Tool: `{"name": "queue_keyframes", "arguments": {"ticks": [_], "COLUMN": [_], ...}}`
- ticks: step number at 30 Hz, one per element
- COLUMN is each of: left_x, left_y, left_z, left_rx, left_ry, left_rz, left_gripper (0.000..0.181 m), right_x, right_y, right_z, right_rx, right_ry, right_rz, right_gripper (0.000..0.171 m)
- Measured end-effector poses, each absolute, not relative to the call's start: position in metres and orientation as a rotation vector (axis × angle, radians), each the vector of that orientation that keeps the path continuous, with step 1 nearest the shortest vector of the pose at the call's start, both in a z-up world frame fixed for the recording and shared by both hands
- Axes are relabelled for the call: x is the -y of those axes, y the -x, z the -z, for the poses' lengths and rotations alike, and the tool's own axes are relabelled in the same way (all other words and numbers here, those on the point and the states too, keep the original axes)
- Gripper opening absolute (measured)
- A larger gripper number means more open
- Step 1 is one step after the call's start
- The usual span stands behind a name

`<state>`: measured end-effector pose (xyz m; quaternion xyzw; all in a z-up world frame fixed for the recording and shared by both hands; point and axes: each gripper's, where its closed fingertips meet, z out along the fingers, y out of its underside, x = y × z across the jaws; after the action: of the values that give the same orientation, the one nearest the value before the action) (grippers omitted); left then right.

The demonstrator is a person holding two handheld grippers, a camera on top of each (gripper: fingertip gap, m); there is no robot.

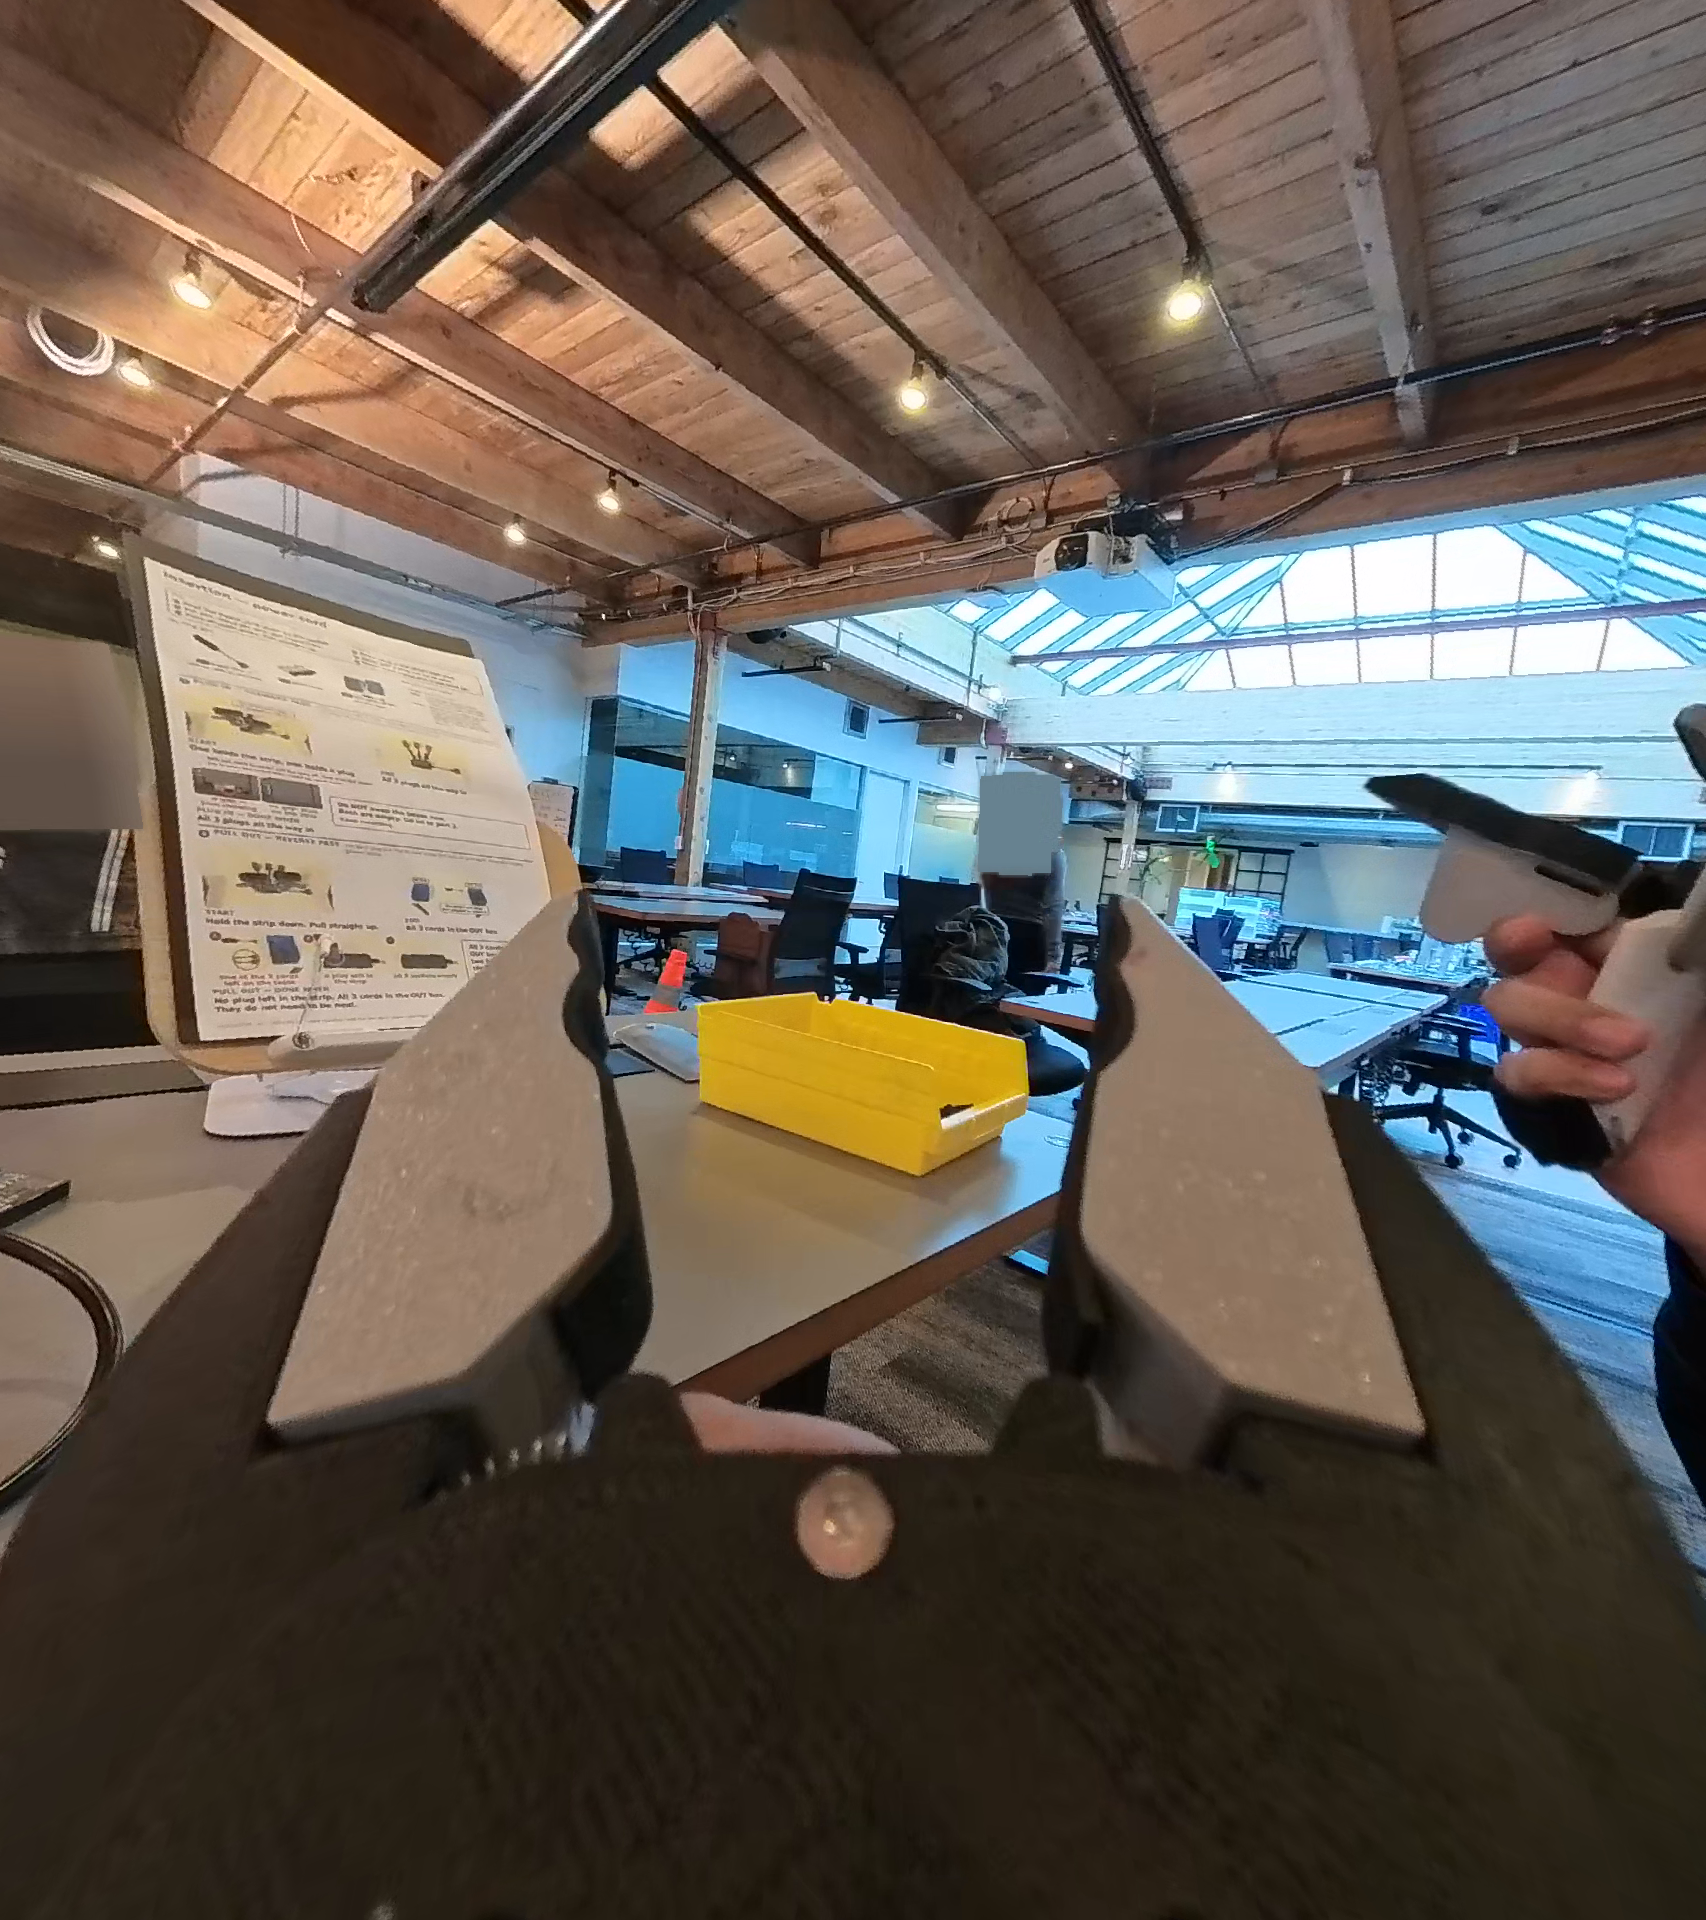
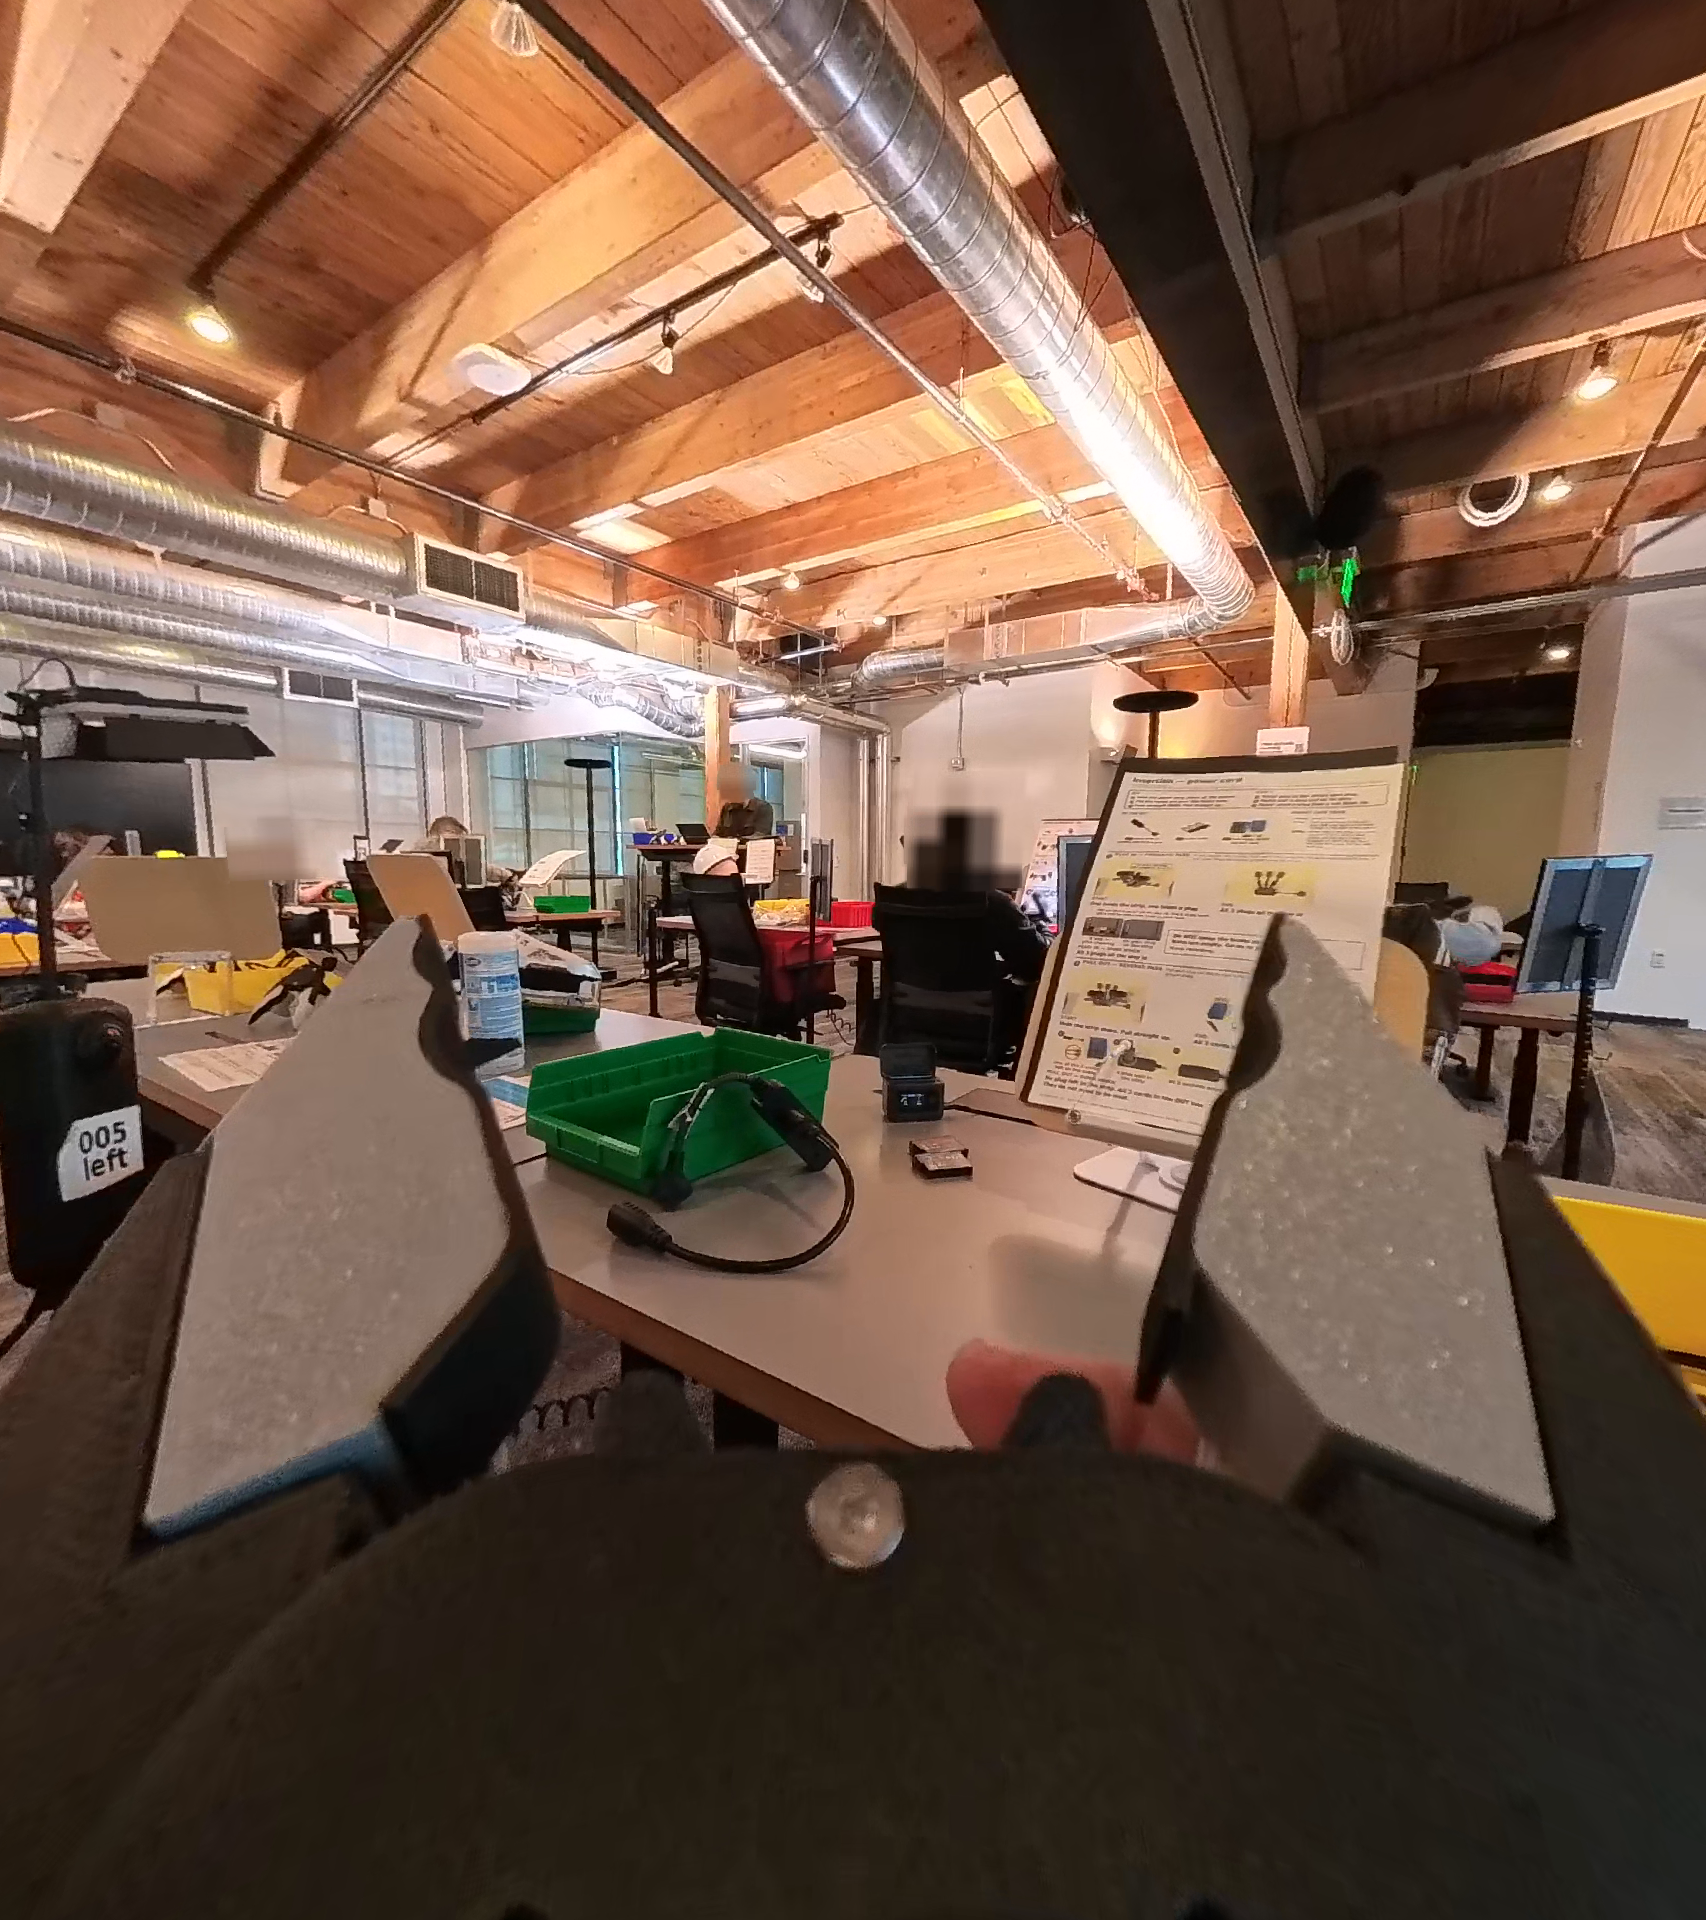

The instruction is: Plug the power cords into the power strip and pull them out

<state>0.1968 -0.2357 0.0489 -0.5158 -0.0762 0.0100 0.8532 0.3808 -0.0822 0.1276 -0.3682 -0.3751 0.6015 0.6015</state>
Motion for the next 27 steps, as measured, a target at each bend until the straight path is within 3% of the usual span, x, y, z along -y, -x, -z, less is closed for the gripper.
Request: {"name": "queue_keyframes", "arguments": {"ticks": [1, 27], "left_x": [0.2360, 0.2416], "left_y": [-0.1967, -0.1943], "left_z": [-0.0492, -0.0510], "left_rx": [0.161, 0.164], "left_ry": [1.085, 1.086], "left_rz": [-0.022, -0.034], "left_gripper": [0.092, 0.088], "right_x": [0.0813, 0.0759], "right_y": [-0.3823, -0.3791], "right_z": [-0.1287, -0.1269], "right_rx": [0.864, 0.859], "right_ry": [0.851, 0.869], "right_rz": [-1.394, -1.400], "right_gripper": [0.145, 0.144]}}
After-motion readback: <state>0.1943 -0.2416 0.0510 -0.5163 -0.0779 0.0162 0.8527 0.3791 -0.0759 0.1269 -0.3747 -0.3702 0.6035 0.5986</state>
